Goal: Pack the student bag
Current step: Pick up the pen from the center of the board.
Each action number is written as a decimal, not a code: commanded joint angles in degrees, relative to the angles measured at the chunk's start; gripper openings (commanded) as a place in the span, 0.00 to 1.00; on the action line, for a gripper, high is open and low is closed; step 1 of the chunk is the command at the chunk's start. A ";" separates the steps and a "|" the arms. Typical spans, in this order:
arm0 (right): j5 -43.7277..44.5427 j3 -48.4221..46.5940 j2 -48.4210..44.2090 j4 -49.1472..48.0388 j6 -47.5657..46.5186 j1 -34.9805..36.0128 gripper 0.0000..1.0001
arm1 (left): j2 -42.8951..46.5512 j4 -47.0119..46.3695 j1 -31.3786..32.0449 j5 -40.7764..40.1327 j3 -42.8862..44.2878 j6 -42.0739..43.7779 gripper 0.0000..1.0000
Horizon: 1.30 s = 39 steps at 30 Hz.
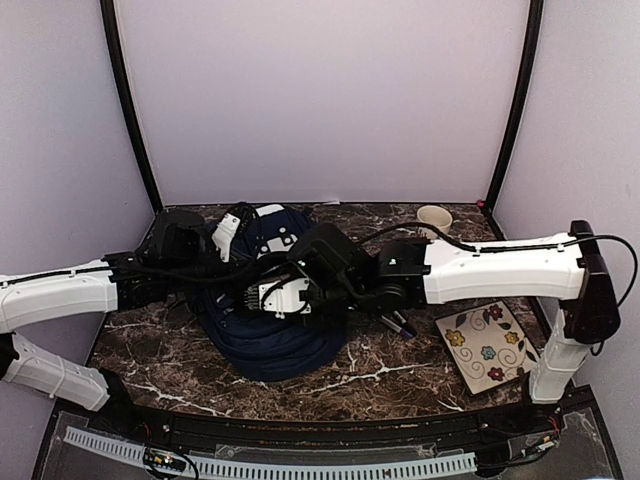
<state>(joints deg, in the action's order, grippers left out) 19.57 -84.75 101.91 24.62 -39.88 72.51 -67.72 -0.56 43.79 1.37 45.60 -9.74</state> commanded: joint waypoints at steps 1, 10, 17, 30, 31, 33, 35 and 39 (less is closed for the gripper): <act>-7.40 5.51 -5.58 9.56 7.95 0.15 0.36 | -1.54 -8.21 -0.89 1.60 1.76 -0.99 0.00; -19.96 17.84 -12.52 12.96 12.67 -15.40 0.34 | -3.27 -8.06 -1.60 3.43 2.72 -1.24 0.00; -23.02 15.17 -7.47 15.74 17.02 -29.21 0.30 | -3.12 -6.78 -1.73 3.67 3.20 -1.27 0.00; -23.16 7.50 6.60 17.36 22.47 -38.25 0.30 | -2.88 -6.11 -1.81 5.04 3.51 -2.05 0.00; -23.14 7.22 7.38 17.28 22.60 -38.51 0.30 | -2.71 -6.12 -1.80 4.97 3.32 -2.17 0.00; -22.07 6.75 8.72 16.87 22.86 -38.78 0.30 | -2.59 -6.12 -1.84 4.93 3.09 -2.20 0.00; -21.29 6.19 9.69 16.55 23.08 -39.09 0.30 | -2.67 -5.99 -1.86 5.00 2.99 -2.20 0.00; -19.75 5.31 11.53 16.53 23.10 -39.31 0.30 | -3.00 -6.03 -1.79 5.05 3.00 -2.16 0.00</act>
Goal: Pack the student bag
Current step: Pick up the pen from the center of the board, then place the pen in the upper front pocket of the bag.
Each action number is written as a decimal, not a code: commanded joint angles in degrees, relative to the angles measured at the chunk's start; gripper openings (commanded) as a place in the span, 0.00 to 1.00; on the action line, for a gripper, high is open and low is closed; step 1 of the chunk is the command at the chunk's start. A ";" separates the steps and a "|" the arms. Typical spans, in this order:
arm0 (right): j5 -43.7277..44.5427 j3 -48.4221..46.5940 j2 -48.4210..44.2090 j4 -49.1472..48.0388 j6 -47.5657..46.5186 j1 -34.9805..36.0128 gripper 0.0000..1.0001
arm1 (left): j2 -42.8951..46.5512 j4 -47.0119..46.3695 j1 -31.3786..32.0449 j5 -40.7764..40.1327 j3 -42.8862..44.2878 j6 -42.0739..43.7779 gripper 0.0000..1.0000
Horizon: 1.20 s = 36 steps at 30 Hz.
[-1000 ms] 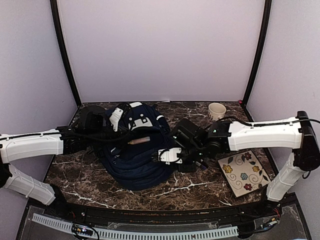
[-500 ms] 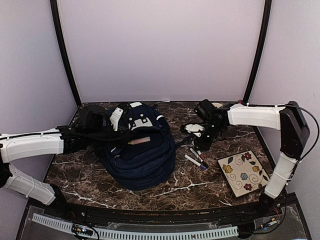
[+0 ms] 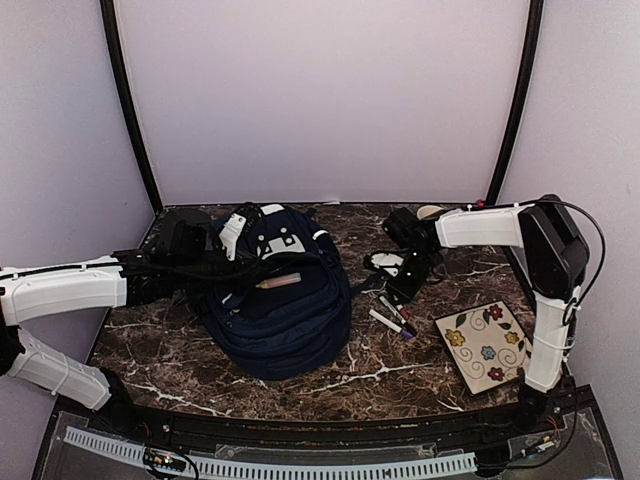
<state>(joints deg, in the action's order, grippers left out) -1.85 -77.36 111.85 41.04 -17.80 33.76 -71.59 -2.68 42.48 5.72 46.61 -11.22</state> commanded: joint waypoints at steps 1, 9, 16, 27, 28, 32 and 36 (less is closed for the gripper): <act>1.96 -2.10 1.91 0.06 0.90 -0.62 0.29 | 0.78 -3.91 -0.47 0.76 2.06 -0.65 0.00; 4.15 -1.26 2.91 -0.03 -0.56 -1.13 0.13 | 0.41 -4.07 -0.50 0.85 1.80 -0.63 0.00; 1.77 -3.33 2.67 1.94 0.81 -2.54 0.08 | -0.34 -4.11 -0.55 1.14 2.30 -0.31 0.00; -9.53 -7.35 -8.20 5.18 -0.34 -0.45 0.08 | -0.93 -4.83 -0.56 1.04 2.55 -0.16 0.00; -9.56 -7.79 -9.33 5.08 -0.39 0.68 0.08 | -1.11 -4.80 -0.56 1.07 2.67 -0.19 0.00; -10.08 -9.50 -12.77 4.35 -1.75 6.46 0.07 | -2.08 -2.58 -0.60 -0.91 3.98 -0.58 0.00; -7.33 -10.55 -14.24 2.28 -5.78 12.72 0.06 | -2.08 -2.91 -0.72 0.79 4.19 -1.57 0.00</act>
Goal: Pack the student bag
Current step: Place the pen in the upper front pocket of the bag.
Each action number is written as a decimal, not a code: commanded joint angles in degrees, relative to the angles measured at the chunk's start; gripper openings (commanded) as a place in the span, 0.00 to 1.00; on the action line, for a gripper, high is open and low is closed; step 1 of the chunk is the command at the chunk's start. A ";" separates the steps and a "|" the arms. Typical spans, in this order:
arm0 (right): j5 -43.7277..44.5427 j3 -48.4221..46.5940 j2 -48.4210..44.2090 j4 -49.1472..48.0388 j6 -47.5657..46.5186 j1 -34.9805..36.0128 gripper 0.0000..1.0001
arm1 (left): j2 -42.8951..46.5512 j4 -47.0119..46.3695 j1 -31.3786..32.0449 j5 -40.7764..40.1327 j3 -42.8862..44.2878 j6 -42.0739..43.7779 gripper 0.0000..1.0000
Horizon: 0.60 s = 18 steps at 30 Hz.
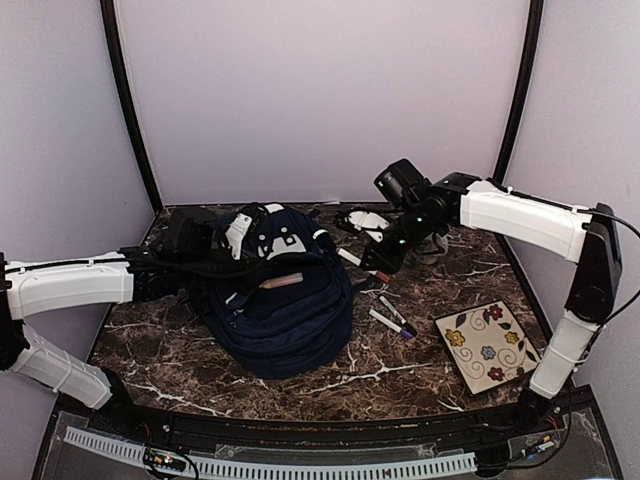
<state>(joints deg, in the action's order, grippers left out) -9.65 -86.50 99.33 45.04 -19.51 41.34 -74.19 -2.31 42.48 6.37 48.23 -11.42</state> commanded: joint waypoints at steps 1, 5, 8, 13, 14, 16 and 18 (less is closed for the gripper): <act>1.83 -1.14 -2.03 -2.81 -5.23 6.73 0.06 | 0.66 -3.46 -0.71 0.47 2.45 -1.69 0.00; 6.78 -2.20 -0.87 -6.32 -10.28 13.03 0.06 | 1.91 -3.86 -0.79 1.08 2.43 -2.13 0.00; 9.14 -4.27 1.06 -7.77 -15.42 17.15 0.06 | 2.89 -3.34 -0.79 1.01 2.65 -1.85 0.00; 17.72 -8.30 6.42 -11.38 -22.61 22.98 0.06 | 4.00 -2.58 -0.93 2.06 3.00 -1.51 0.00; 19.89 -8.10 7.24 -13.09 -24.14 23.85 0.06 | 4.16 -2.42 -0.99 2.43 3.03 -1.51 0.00; 23.68 -7.38 8.62 -16.64 -26.76 25.30 0.06 | 4.43 -2.00 -1.02 2.93 3.30 -1.55 0.00; 25.86 -7.02 9.98 -18.60 -28.80 26.45 0.06 | 4.85 -1.31 -1.14 3.05 3.57 -1.30 0.00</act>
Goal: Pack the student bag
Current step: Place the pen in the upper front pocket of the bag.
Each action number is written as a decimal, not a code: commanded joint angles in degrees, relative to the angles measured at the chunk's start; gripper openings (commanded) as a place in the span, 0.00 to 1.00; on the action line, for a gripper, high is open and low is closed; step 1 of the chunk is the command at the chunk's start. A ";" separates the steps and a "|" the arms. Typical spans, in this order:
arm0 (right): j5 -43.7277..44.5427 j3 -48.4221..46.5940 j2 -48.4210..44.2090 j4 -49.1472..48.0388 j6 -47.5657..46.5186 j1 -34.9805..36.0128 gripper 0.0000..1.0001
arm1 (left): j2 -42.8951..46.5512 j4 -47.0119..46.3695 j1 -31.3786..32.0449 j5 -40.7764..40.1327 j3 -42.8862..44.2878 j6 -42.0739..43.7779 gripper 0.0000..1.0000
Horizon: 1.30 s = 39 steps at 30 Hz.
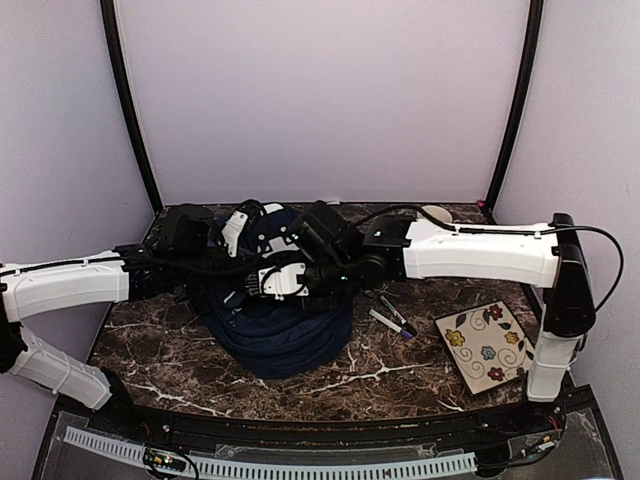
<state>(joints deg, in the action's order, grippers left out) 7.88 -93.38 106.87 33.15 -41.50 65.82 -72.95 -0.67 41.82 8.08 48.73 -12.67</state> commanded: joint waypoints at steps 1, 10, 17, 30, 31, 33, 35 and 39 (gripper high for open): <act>9.35 0.26 2.95 -7.55 -7.79 2.19 0.06 | 3.80 -2.74 -0.46 1.22 3.11 0.05 0.00; 17.48 6.43 6.83 -20.03 -15.61 2.56 0.05 | 4.66 -2.42 -0.94 1.61 2.51 0.17 0.00; 16.52 5.62 10.65 -24.33 -18.20 1.61 0.04 | 4.73 -2.32 -1.04 1.93 2.40 0.07 0.00; 23.16 6.20 10.68 -43.29 -20.21 -0.39 0.35 | 6.21 -1.54 -1.28 0.84 1.48 0.53 0.00; 22.61 6.64 9.90 -41.87 -19.51 -0.23 0.36 | 6.23 -1.64 -1.30 0.82 1.39 0.53 0.00; 21.30 8.35 8.19 -39.32 -18.82 0.10 0.36 | 6.33 -1.70 -1.39 0.74 1.37 0.59 0.00; 20.07 10.50 6.37 -37.33 -16.94 0.55 0.36 | 6.33 -1.71 -1.44 0.54 1.37 0.73 0.00; 9.22 7.85 2.71 -21.71 -6.59 1.10 0.36 | 6.33 -1.38 -1.85 0.28 1.28 1.26 0.00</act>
<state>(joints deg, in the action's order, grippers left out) 26.04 -83.66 115.15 0.16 -58.74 66.81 -69.84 1.91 40.62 8.32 48.73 -11.97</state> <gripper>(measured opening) 0.361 0.057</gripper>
